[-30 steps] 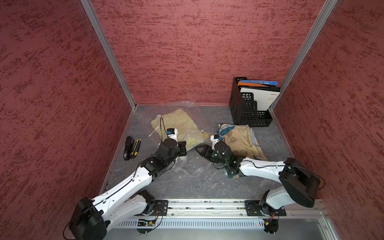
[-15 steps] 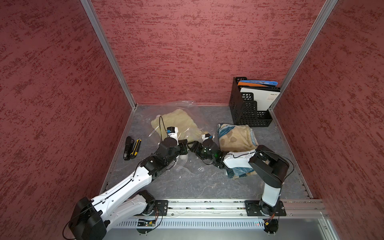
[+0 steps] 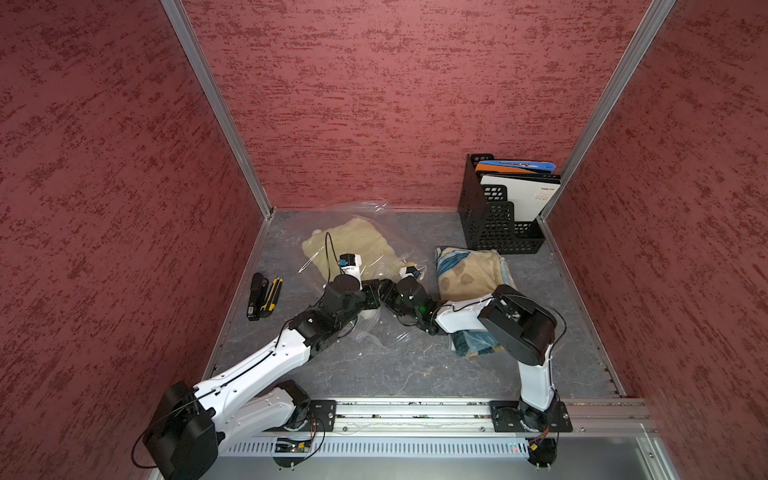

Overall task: Take the blanket out of the vacuum bag
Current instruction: Take out the blanket from the vacuum bag.

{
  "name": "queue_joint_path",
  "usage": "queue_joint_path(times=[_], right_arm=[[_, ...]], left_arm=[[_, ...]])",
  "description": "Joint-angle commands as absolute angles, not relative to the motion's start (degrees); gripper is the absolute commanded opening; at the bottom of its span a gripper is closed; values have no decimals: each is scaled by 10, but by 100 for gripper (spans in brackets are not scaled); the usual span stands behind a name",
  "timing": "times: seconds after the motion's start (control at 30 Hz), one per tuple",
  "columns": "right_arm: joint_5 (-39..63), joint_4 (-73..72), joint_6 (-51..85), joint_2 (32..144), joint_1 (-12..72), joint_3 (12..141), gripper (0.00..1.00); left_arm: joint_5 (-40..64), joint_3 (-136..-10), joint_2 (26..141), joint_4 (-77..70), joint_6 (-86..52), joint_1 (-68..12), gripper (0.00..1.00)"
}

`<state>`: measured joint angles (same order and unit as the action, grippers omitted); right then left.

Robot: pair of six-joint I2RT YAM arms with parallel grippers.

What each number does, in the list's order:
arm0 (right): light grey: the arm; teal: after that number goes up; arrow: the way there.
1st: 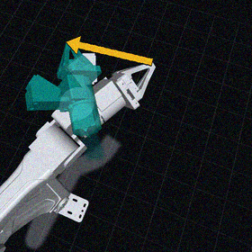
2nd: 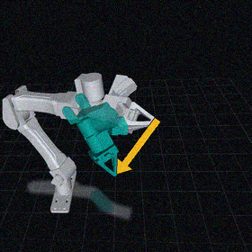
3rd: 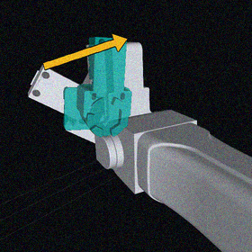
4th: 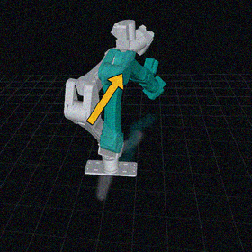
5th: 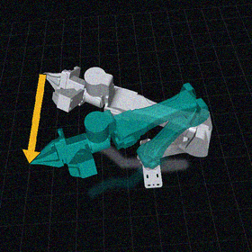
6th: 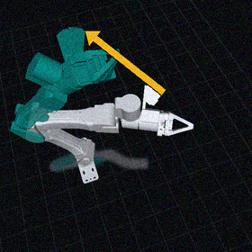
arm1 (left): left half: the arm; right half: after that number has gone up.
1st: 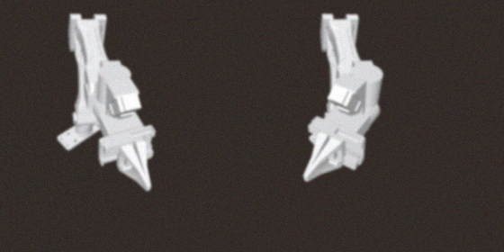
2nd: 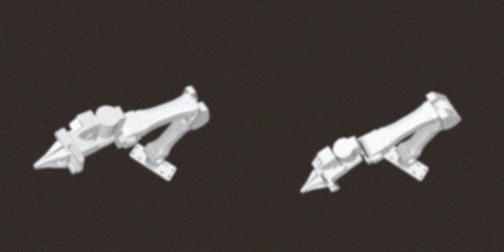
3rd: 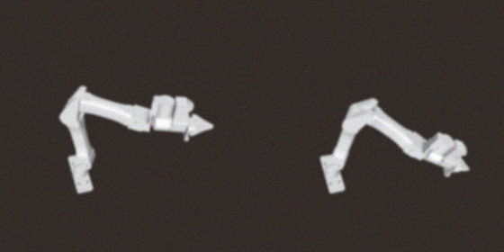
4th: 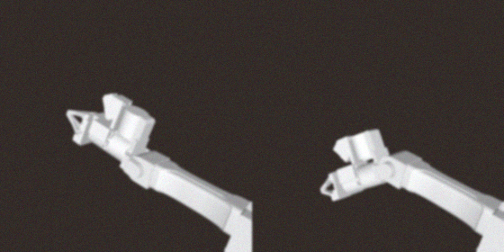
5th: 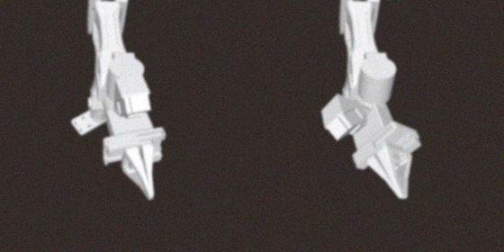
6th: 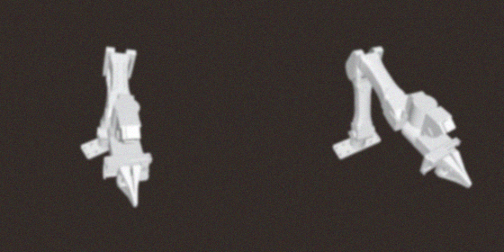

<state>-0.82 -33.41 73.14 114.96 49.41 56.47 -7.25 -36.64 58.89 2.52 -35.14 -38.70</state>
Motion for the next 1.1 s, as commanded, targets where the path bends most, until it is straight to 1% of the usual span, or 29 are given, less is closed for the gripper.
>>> queue_joint_path(times=[0.0,0.1,0.27,0.37,0.57,0.7,0.9,1.07], right_arm=[[-33,-375,735,1166,496,581,75],[-22,-374,733,1176,496,601,68],[-15,-405,746,1172,497,589,46],[-9,-419,739,1168,497,583,30],[16,-425,731,1157,498,590,11],[22,-416,734,1147,498,591,3],[45,-398,727,1115,498,594,3],[56,-418,743,1078,500,559,1]], left_arm=[[-64,-360,590,6,-350,-391,0],[-67,-358,589,9,-349,-391,0],[-73,-357,581,16,-345,-391,0],[-76,-357,574,18,-343,-390,0],[-83,-363,567,29,-334,-389,0],[-90,-365,561,31,-331,-388,0],[-103,-370,559,34,-328,-383,0],[-111,-389,581,45,-337,-364,0]])
